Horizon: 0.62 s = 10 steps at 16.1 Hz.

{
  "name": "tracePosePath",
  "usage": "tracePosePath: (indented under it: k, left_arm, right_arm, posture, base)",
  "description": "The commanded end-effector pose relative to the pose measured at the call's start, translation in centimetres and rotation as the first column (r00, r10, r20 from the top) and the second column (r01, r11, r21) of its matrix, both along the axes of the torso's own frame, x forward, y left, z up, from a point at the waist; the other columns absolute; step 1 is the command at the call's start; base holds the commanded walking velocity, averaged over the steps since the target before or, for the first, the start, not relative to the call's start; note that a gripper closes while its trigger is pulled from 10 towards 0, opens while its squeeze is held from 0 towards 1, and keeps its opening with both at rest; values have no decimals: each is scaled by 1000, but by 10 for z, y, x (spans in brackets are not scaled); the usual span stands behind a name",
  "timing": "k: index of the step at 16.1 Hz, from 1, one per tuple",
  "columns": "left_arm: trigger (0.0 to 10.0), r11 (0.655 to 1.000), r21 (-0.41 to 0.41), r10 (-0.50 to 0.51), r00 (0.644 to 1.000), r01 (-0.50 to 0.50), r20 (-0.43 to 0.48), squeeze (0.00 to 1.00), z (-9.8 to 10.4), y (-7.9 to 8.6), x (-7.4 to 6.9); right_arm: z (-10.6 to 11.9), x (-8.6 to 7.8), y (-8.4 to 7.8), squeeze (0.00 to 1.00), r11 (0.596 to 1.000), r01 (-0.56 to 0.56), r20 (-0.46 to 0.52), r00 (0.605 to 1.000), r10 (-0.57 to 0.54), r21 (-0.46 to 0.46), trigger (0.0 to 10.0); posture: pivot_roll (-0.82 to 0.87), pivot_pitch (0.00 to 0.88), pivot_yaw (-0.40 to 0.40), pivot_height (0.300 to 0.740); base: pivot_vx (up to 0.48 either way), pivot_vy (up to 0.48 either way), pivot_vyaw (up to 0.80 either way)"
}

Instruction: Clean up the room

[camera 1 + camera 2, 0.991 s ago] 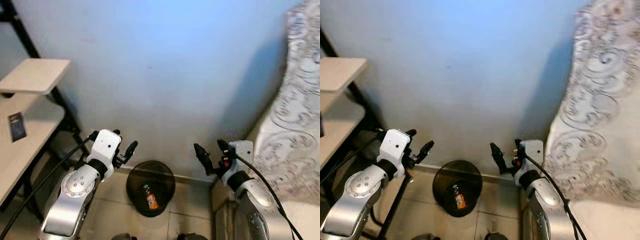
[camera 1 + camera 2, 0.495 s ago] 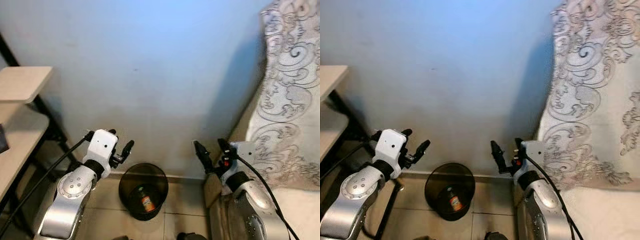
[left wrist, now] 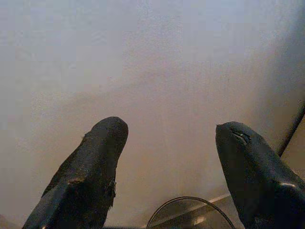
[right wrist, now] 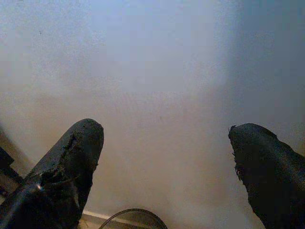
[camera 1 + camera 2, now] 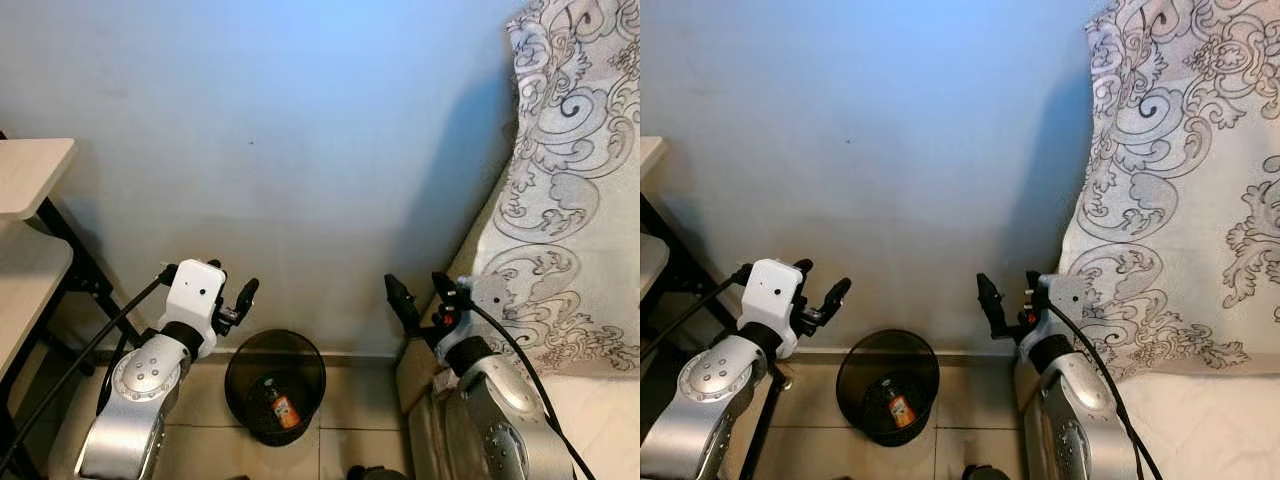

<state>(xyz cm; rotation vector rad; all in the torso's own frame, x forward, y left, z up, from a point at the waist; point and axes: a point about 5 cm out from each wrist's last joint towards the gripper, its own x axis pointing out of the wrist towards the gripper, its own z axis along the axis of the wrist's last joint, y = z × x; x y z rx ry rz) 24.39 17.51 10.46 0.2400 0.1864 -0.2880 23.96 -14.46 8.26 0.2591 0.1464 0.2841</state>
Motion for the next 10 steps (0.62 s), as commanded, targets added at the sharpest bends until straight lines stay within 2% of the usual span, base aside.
tracePosePath:
  k: [1,2,3,5,7,8,10]
  left_arm:
    - [10000,1000,13,11,1000,-11,18,0,4,1,2]
    - [10000,1000,4,17,1000,-17,20,0,5,1,5]
    - [10000,1000,6,15,1000,-15,24,0,6,1,6]
    - [10000,1000,14,14,1000,-14,28,0,7,1,7]
    - [10000,1000,10,18,1000,-18,22,0,6,1,7]
    - [10000,1000,-9,26,1000,-26,7,0,5,1,6]
    - [10000,998,-45,47,999,-48,-9,0,5,2,6]
  right_arm:
    - [8,5,-1,0,1000,25,18,1000,-25,-2,10000]
    - [7,8,-5,0,996,70,27,997,-69,-59,10000]
    - [7,9,-6,0,993,85,29,996,-83,-78,10000]
    - [8,9,-4,0,996,79,19,997,-79,-34,10000]
    - [11,11,-7,0,986,159,48,987,-156,-59,10000]
    - [11,10,-5,0,992,119,36,992,-117,-47,10000]
    - [11,11,-5,0,991,120,43,992,-118,-56,10000]
  posture:
    - [60,0,-16,740]
    - [59,0,-15,740]
    - [59,0,-13,740]
    - [60,0,-14,740]
    - [58,0,-13,740]
    - [57,0,-14,740]
    - [55,0,-13,740]
  base:
    - [0,0,-744]
    - [0,0,-750]
    - [0,0,-769]
    - [0,0,-778]
    - [0,0,-778]
    - [0,0,-781]
    - [0,0,-781]
